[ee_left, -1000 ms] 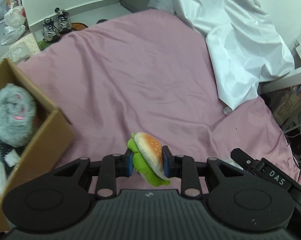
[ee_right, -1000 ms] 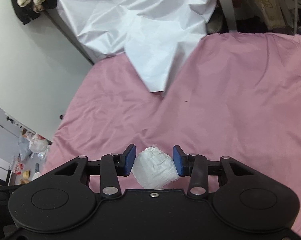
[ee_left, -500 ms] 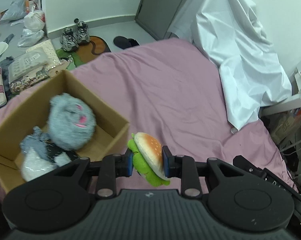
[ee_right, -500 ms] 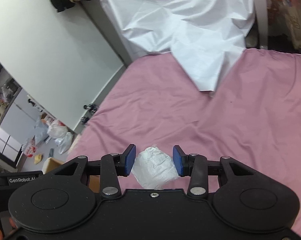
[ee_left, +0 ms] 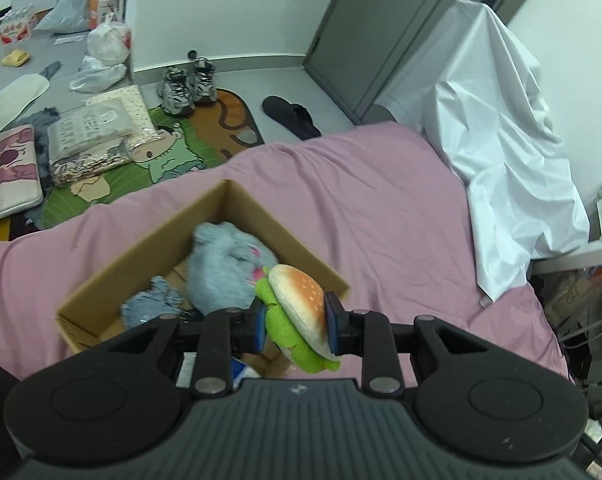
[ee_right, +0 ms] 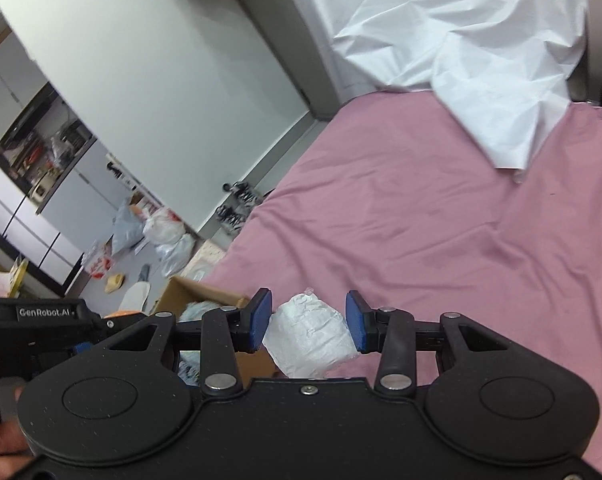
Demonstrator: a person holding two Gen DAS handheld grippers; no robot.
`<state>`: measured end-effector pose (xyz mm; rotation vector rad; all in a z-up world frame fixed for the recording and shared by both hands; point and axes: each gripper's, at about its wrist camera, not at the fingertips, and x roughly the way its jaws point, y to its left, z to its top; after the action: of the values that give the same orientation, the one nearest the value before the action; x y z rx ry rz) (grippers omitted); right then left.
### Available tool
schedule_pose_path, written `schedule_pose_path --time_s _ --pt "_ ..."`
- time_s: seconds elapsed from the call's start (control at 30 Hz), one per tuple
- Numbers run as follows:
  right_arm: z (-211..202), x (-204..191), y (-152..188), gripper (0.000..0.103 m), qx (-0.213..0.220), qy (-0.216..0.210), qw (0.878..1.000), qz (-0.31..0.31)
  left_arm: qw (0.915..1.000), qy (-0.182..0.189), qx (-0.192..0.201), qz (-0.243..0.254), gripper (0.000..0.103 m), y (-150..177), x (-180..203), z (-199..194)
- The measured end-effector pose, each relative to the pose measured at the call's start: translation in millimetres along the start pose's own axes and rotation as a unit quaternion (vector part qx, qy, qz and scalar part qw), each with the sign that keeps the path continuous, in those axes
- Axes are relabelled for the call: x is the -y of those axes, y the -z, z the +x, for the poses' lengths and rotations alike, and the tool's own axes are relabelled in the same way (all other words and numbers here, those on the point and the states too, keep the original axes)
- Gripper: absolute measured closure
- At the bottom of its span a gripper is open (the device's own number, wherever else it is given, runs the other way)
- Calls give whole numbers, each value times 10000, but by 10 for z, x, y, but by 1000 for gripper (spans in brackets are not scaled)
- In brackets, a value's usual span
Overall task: Organize soft objects
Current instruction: 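Carry the burger plush and cotton ball over the box with both tools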
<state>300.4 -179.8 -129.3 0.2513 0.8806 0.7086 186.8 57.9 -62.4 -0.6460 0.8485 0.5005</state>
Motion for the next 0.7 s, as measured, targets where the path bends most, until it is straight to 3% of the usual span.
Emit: schedule_pose_path --time_s 0.7 --pt "269 -848 147 63 -288 -122 9962 -807 9985 19 -346 -433 74 -235 -849 73"
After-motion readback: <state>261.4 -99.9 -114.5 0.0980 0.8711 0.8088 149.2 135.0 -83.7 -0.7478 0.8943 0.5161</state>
